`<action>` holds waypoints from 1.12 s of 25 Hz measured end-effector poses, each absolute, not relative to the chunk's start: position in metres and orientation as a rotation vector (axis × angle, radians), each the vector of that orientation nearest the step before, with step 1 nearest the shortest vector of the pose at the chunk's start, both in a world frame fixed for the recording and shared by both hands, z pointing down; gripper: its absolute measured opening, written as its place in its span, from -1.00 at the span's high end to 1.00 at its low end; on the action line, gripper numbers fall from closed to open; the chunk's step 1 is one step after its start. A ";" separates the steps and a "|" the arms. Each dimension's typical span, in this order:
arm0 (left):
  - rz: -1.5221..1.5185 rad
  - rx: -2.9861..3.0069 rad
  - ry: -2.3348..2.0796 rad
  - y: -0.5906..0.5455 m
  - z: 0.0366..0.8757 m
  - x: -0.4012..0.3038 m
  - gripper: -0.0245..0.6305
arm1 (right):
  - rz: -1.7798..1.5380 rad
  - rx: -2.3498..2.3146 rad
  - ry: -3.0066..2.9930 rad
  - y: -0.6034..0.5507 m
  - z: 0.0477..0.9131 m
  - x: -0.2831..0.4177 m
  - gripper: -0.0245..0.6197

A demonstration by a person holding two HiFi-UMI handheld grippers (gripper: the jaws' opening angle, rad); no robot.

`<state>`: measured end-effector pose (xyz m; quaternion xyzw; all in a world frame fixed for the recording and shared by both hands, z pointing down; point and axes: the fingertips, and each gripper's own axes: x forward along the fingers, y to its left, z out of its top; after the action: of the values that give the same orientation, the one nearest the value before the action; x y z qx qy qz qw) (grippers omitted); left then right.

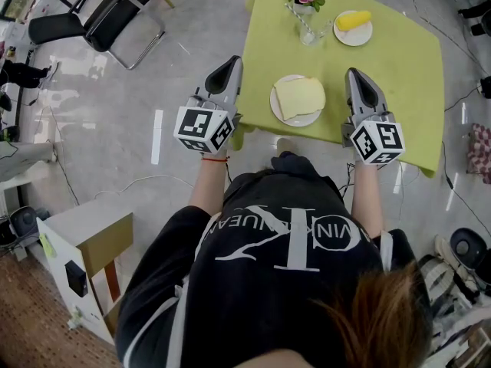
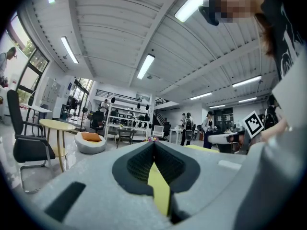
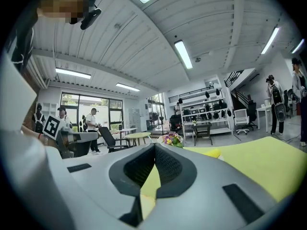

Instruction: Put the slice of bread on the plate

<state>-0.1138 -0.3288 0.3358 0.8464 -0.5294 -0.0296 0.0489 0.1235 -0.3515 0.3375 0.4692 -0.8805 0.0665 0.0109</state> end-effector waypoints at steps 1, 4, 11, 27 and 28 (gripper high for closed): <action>-0.092 2.580 -1.616 -0.329 0.335 -0.114 0.90 | 0.205 1.464 -2.749 -0.352 0.337 0.123 0.92; -0.097 2.582 -1.622 -0.330 0.333 -0.114 0.90 | 0.200 1.463 -2.757 -0.351 0.336 0.123 0.92; -0.098 2.591 -1.628 -0.331 0.330 -0.111 0.90 | 0.202 1.470 -2.766 -0.351 0.335 0.128 0.92; -0.098 2.572 -1.661 -0.333 0.330 -0.113 0.90 | 0.208 1.437 -2.785 -0.357 0.336 0.126 0.92; -0.098 2.569 -1.664 -0.334 0.330 -0.114 0.90 | 0.209 1.434 -2.786 -0.358 0.337 0.125 0.92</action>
<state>-0.1144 -0.3336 0.3298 0.8382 -0.5430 -0.0320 0.0394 0.1253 -0.3575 0.3366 0.4567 -0.8871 0.0665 0.0008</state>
